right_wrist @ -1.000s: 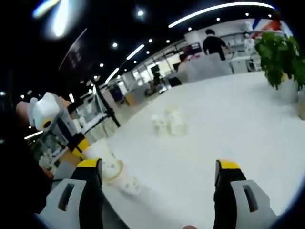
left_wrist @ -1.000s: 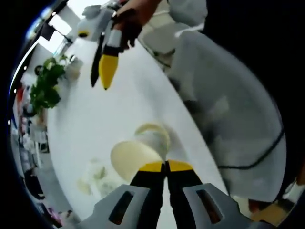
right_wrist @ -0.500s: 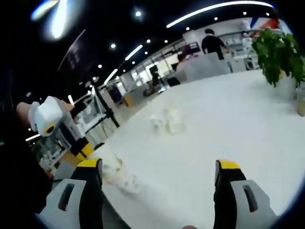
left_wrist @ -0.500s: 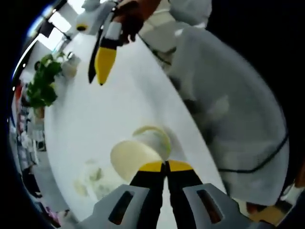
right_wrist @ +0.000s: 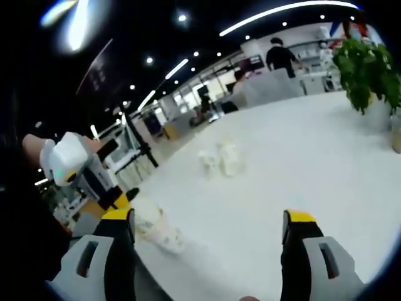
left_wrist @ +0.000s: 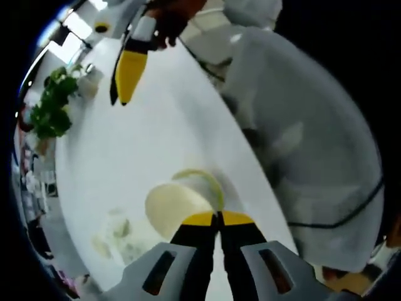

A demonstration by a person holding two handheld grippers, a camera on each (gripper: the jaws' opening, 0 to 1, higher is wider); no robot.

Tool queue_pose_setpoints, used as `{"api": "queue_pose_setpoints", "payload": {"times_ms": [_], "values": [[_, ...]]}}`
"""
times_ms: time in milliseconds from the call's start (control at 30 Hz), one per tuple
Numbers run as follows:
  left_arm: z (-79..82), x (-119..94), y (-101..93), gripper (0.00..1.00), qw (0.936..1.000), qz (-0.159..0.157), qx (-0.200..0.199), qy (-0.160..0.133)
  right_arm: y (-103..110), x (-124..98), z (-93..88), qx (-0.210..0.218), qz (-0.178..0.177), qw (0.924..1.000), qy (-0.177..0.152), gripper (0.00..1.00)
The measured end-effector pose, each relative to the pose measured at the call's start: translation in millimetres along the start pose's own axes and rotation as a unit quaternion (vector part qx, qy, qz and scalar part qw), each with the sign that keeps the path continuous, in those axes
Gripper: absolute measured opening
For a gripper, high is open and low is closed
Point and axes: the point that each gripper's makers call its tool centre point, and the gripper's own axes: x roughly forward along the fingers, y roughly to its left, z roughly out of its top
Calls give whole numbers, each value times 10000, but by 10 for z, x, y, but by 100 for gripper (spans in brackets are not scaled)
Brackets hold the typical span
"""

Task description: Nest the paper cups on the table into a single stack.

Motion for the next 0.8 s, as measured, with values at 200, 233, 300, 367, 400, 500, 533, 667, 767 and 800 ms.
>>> {"api": "queue_pose_setpoints", "payload": {"times_ms": [200,233,300,367,400,500,533,667,767,800], "values": [[33,51,-12,2,9999,-62,-99,-113,-10,-22,-42,44,-20,10000,15,96],[33,56,-12,2,9999,-59,-105,-114,-12,-24,-47,64,-25,10000,8,96],[31,72,-12,3,9998,-73,-146,-120,-14,-22,-59,89,-30,10000,15,96],[26,78,-7,4,9999,-68,-112,-94,-13,-20,-71,98,-34,9999,27,96],[32,80,-4,4,9998,-64,-121,-115,-11,-19,-74,106,-32,9999,26,96],[27,103,-13,5,9997,-102,-185,-121,-7,-19,-83,119,-31,9999,21,96],[27,111,-15,5,9997,-106,-185,-136,-9,-18,-90,125,-33,9999,24,96],[29,126,-32,5,9995,-146,-217,-156,-8,-21,-99,133,-35,9999,37,96],[38,136,-31,7,9991,-151,-334,-220,-19,-23,-105,158,-51,9999,34,96],[33,143,-31,9,9991,-153,-339,-226,-21,-22,-109,163,-56,9998,38,96]]}}
